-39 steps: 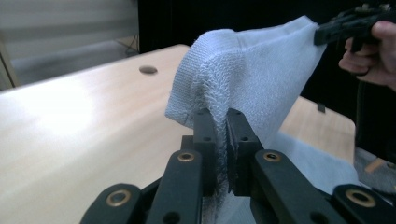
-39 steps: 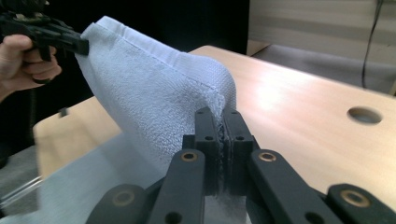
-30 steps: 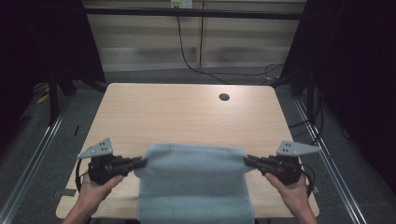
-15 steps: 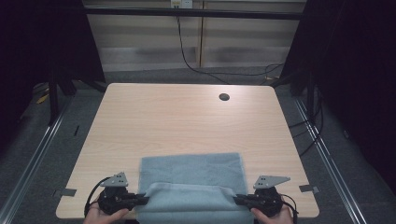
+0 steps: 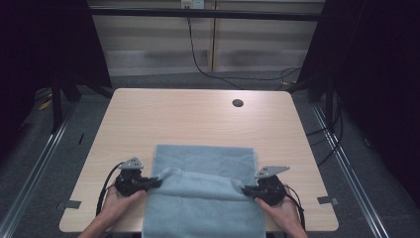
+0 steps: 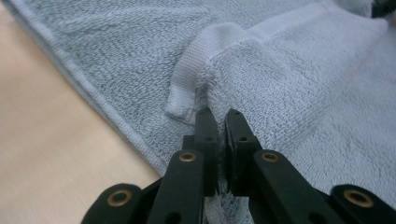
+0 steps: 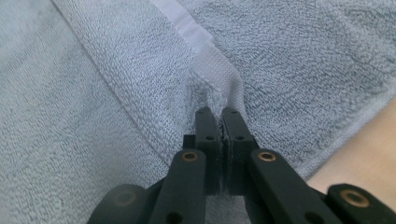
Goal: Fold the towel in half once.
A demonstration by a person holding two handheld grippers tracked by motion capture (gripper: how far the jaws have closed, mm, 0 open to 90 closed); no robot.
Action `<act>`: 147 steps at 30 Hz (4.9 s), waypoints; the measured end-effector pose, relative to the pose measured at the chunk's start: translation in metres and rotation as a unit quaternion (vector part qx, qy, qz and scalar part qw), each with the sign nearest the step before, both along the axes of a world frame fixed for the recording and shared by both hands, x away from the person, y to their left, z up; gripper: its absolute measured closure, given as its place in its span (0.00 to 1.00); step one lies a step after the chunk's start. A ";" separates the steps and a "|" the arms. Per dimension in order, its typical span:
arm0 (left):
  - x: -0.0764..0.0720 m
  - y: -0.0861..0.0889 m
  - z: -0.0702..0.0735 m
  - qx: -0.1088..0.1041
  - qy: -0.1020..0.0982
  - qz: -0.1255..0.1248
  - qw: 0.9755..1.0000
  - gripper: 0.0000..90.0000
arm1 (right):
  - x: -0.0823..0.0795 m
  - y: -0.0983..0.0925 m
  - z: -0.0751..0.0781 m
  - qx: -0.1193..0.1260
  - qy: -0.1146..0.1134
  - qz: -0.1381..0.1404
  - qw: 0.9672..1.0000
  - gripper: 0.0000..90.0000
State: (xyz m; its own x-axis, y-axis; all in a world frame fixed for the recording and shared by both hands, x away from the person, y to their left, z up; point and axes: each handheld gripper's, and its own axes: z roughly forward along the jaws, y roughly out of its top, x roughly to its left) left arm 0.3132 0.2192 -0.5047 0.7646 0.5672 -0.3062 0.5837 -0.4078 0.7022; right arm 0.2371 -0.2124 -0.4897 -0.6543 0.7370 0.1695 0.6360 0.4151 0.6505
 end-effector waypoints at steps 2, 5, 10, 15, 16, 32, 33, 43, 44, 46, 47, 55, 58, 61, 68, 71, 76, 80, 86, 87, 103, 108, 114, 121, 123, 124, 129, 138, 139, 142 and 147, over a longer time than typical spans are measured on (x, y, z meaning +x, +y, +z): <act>0.020 -0.002 0.000 0.003 0.002 0.007 1.000 0.95 | 0.015 0.001 0.001 -0.007 0.003 -0.011 1.000 0.97; 0.041 -0.005 -0.001 0.000 0.001 0.018 1.000 0.95 | 0.035 -0.002 -0.001 0.001 0.006 -0.030 1.000 0.97; 0.068 -0.008 0.000 0.014 -0.009 0.042 0.999 0.95 | 0.075 -0.004 -0.003 0.008 0.005 -0.052 0.999 0.97; 0.087 -0.005 -0.003 -0.001 -0.001 0.069 0.998 0.95 | 0.109 -0.002 -0.005 0.008 0.000 -0.064 0.998 0.97; 0.090 -0.005 -0.003 0.000 -0.001 0.069 0.998 0.95 | 0.113 -0.001 -0.005 0.008 0.000 -0.066 0.998 0.97; 0.131 -0.005 -0.004 -0.015 0.018 0.112 0.993 0.94 | 0.162 0.002 -0.011 0.034 -0.014 -0.122 0.992 0.97; 0.130 -0.005 -0.003 -0.016 0.017 0.109 0.994 0.94 | 0.161 0.001 -0.012 0.044 -0.014 -0.123 0.991 0.97; 0.111 0.006 0.059 -0.062 -0.056 0.089 0.993 0.94 | 0.152 -0.016 0.037 0.143 -0.066 -0.106 0.982 0.97; 0.109 0.006 0.068 -0.071 -0.065 0.089 0.991 0.94 | 0.151 -0.017 0.047 0.150 -0.076 -0.102 0.981 0.97; 0.103 0.007 0.086 -0.076 -0.082 0.087 0.990 0.94 | 0.148 -0.016 0.067 0.152 -0.094 -0.093 0.980 0.97; 0.098 0.008 0.096 -0.083 -0.094 0.086 0.988 0.94 | 0.146 -0.016 0.077 0.152 -0.105 -0.088 0.979 0.97; 0.063 0.024 0.141 -0.121 -0.132 0.076 0.981 0.94 | 0.123 -0.017 0.130 0.167 -0.147 -0.058 0.973 0.97; 0.047 0.029 0.151 -0.139 -0.134 0.061 0.979 0.94 | 0.110 -0.018 0.140 0.165 -0.157 -0.047 0.973 0.97; 0.026 0.032 0.159 -0.143 -0.142 0.045 0.979 0.94 | 0.094 -0.019 0.148 0.168 -0.171 -0.035 0.970 0.97; -0.015 0.032 0.146 -0.148 -0.132 0.025 0.980 0.94 | 0.046 -0.023 0.139 0.152 -0.181 -0.014 0.971 0.97; -0.028 0.031 0.129 -0.140 -0.123 0.019 0.982 0.94 | 0.032 -0.025 0.125 0.135 -0.170 -0.012 0.976 0.97; -0.048 0.030 0.088 -0.109 -0.102 0.014 0.989 0.94 | 0.009 -0.024 0.086 0.127 -0.121 -0.002 0.985 0.97; -0.060 0.029 0.058 -0.087 -0.075 0.009 0.993 0.93 | -0.009 -0.019 0.066 0.097 -0.091 0.012 0.991 0.96; -0.077 0.032 0.030 -0.083 -0.042 -0.006 0.996 0.90 | -0.037 -0.019 0.037 0.098 -0.050 0.021 0.994 0.94; -0.081 0.031 0.026 -0.077 -0.034 -0.015 0.996 0.89 | -0.042 -0.019 0.032 0.099 -0.045 0.023 0.994 0.94; -0.107 0.040 0.038 -0.120 -0.034 -0.057 0.991 0.53 | -0.098 -0.035 0.030 0.099 -0.032 0.022 0.994 0.76; -0.077 0.036 0.038 -0.100 -0.033 -0.034 0.994 0.53 | -0.079 -0.031 0.028 0.106 -0.038 0.021 0.993 0.72; -0.033 0.021 0.027 -0.067 -0.024 -0.005 0.997 0.61 | -0.030 -0.014 0.023 0.104 -0.039 0.028 0.993 0.70; 0.021 0.003 0.024 -0.040 -0.031 0.031 0.998 0.63 | 0.030 -0.002 0.016 0.088 -0.047 0.009 0.995 0.66; 0.029 0.002 0.021 -0.047 -0.032 0.037 0.998 0.65 | 0.042 -0.001 0.010 0.093 -0.038 0.004 0.995 0.63; 0.034 0.001 0.018 -0.045 -0.027 0.042 0.998 0.67 | 0.045 0.001 0.009 0.082 -0.038 0.001 0.996 0.60; 0.045 0.000 0.008 -0.006 -0.036 0.038 0.999 0.70 | 0.066 0.008 0.005 0.070 -0.036 -0.011 0.997 0.58; 0.044 -0.001 -0.001 0.009 -0.043 0.041 0.998 0.69 | 0.081 0.020 -0.011 0.033 -0.032 -0.018 0.999 0.56; 0.043 -0.001 -0.002 0.007 -0.042 0.042 0.998 0.69 | 0.079 0.021 -0.011 0.029 -0.028 -0.023 0.999 0.56; 0.033 0.001 -0.001 0.008 -0.038 0.036 0.999 0.69 | 0.073 0.023 -0.012 0.028 -0.029 -0.024 0.999 0.56; 0.014 0.007 0.000 -0.004 -0.019 0.026 0.999 0.71 | 0.055 0.020 -0.011 0.030 -0.018 -0.005 0.999 0.57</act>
